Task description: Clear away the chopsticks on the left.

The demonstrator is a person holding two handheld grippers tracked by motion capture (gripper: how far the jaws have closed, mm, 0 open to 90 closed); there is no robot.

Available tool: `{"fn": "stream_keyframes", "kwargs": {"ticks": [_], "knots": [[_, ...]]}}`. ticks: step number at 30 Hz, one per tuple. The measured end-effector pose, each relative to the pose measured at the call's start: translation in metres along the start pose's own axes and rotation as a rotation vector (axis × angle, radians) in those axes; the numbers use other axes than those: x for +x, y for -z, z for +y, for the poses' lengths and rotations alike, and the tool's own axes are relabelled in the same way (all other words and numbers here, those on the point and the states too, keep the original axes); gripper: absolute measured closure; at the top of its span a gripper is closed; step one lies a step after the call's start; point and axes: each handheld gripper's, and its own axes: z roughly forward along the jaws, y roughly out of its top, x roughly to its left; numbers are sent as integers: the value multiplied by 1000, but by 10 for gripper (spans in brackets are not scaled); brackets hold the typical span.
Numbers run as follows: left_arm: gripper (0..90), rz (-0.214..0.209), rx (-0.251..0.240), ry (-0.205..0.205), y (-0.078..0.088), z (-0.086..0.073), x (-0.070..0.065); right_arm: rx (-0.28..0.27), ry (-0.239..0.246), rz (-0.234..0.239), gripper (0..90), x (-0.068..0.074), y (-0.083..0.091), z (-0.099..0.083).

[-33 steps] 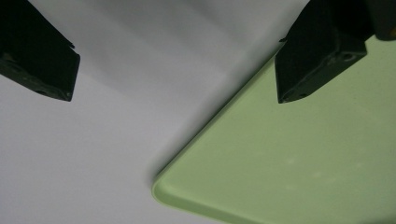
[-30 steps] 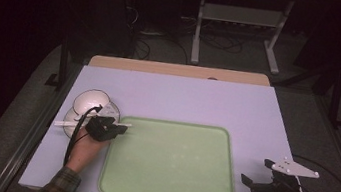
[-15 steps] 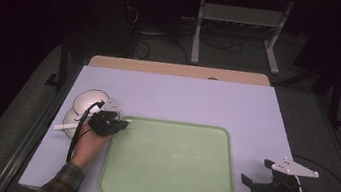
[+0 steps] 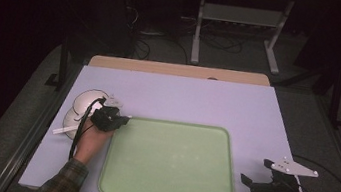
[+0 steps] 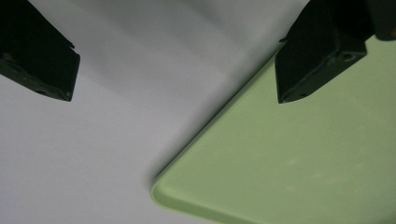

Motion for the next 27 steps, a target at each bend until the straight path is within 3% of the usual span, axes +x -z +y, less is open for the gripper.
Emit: {"fn": "stream_keyframes", "kwargs": {"ticks": [18, 27], "knots": [[898, 49, 31, 10, -7, 6, 6, -2, -1, 12, 0, 1, -1, 0], [898, 19, 16, 21, -3, 8, 2, -4, 1, 13, 0, 1, 0, 0]]}}
